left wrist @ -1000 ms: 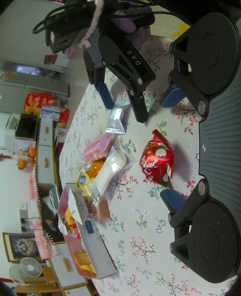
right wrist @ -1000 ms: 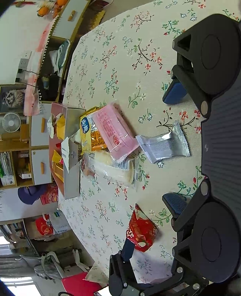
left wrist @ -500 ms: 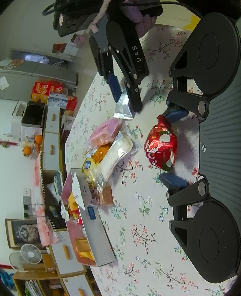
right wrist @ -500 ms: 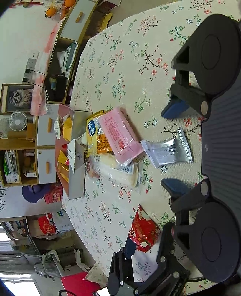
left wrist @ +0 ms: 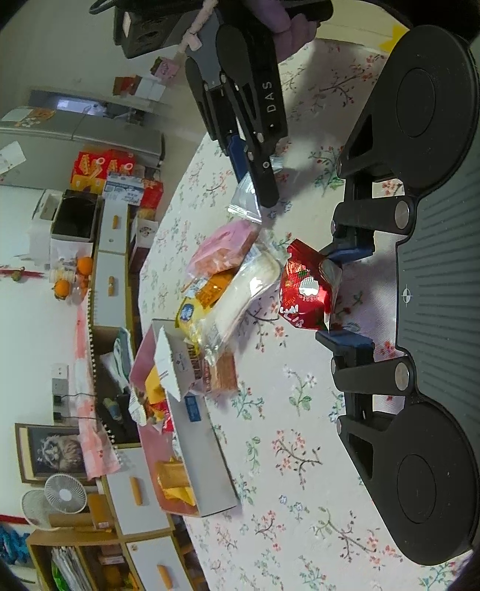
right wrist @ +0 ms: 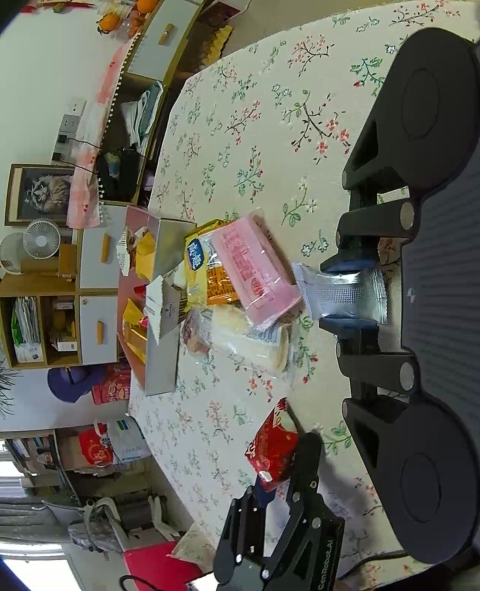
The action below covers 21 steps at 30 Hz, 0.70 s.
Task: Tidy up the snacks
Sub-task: 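Carry the red candy and silver packet over the pink box and release both inside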
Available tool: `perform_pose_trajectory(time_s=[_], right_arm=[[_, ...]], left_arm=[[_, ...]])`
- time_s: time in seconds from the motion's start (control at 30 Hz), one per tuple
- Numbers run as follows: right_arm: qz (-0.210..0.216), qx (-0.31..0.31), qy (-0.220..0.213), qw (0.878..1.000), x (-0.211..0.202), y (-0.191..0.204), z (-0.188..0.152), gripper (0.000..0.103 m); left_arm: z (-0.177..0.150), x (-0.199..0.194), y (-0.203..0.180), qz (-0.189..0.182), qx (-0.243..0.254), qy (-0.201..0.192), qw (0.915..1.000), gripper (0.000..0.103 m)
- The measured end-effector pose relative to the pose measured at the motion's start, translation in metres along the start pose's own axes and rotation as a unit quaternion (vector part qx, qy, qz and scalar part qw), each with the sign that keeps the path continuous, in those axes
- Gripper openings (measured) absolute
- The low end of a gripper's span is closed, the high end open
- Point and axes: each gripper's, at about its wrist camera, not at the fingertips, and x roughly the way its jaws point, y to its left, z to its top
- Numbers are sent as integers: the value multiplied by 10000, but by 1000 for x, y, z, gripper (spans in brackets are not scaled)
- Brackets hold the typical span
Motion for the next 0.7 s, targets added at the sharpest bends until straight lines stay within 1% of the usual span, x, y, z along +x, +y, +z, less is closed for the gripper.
perform_pose_trajectory(time_s=[0.27,0.43,0.57,0.7], right_arm=[[15,63,-121,9999,-4,0,6,0],[2,153,-220,9996,-5,0,17,0],[-54,283,-290,9992,-3,-2,32,0],[-80,417,-410,9983,3,-6,57,0]], left_arm=[[9,-3,6,71,-155,-86,9998,34],[22,-2,14,207,-288,-76,9993,34],[40,3,25,443,-398,-13,9982,34],[62,8,41,619,-623,-20,9961,34]])
